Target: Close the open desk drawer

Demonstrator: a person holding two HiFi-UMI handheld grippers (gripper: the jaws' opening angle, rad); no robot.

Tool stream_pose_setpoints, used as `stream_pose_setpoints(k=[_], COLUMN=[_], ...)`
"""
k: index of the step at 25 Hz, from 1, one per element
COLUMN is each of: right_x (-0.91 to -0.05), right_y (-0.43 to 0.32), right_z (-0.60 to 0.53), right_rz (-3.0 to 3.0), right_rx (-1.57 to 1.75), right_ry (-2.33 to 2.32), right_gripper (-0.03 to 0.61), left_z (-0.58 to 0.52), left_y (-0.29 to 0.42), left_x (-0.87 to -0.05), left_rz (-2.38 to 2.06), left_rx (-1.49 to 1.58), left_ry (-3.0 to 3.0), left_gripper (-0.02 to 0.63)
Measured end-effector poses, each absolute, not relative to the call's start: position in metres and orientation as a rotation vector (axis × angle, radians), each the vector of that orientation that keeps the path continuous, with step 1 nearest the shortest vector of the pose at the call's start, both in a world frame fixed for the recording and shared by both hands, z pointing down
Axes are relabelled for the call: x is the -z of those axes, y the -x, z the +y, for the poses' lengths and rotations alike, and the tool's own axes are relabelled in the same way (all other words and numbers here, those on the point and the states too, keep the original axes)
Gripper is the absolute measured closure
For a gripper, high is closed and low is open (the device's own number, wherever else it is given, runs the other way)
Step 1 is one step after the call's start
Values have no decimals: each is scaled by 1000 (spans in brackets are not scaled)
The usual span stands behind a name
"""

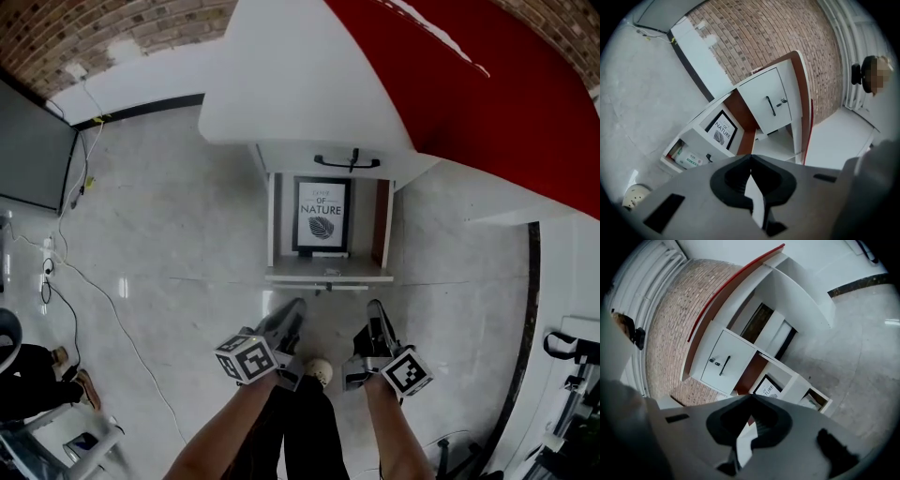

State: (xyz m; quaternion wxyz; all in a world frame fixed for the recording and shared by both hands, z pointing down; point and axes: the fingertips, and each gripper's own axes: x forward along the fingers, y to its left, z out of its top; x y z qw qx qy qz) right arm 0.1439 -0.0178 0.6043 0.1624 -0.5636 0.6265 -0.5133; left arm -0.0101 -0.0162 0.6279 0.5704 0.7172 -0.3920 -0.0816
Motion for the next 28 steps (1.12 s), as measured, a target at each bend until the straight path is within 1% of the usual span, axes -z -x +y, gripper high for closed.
stream_pose_setpoints(k=[9, 18, 28], right_x=[-652, -707, -718], right_y=[-127, -135, -134], right_z=[-28, -30, -45], right_rz=[1770, 1558, 1448], right_rx=[1511, 1543, 1562], right_ry=[1554, 1539, 1469], right_gripper=[572, 572, 572], left_z=[-24, -30, -49], left_y=[23, 22, 21], left_x=[-674, -709, -725], left_rz=[-948, -939, -956], left_rx=[222, 264, 286], left_ry=[-1640, -1576, -1558], left_gripper=[604, 604, 604])
